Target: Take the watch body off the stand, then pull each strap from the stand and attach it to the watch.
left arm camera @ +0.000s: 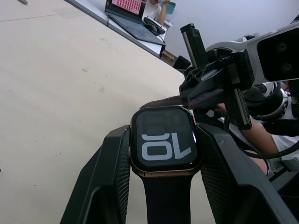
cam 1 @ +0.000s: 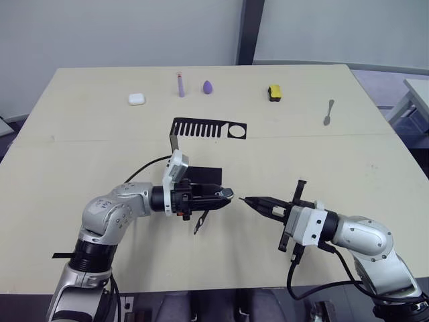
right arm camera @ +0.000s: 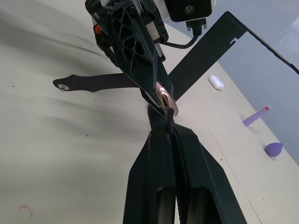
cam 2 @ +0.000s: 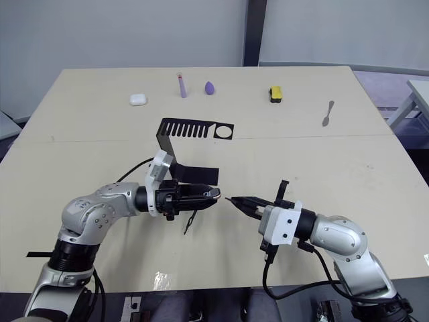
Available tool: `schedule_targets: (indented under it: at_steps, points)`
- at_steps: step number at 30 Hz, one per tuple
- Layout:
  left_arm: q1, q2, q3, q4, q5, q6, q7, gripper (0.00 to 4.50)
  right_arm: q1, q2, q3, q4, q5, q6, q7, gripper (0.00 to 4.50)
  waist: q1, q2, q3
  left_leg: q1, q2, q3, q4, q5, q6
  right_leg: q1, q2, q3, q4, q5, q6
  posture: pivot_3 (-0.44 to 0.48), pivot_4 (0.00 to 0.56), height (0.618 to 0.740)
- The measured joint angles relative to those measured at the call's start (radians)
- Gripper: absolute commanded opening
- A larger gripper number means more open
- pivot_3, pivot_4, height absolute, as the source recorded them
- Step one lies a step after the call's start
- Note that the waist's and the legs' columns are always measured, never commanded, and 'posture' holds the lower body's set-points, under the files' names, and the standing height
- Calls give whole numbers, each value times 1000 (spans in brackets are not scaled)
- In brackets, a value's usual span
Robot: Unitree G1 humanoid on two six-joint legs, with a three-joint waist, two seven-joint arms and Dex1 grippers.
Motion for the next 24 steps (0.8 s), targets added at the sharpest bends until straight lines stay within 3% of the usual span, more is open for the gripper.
schedule_targets:
  at_steps: [24]
  points:
    - [26,-2,-18,-13,-1,13,26,1607,10,23,9,18,-20,-22,0,0,-4,0,0,0,0,0,0,0,0,0,0,0,0,0,0,0,150,740]
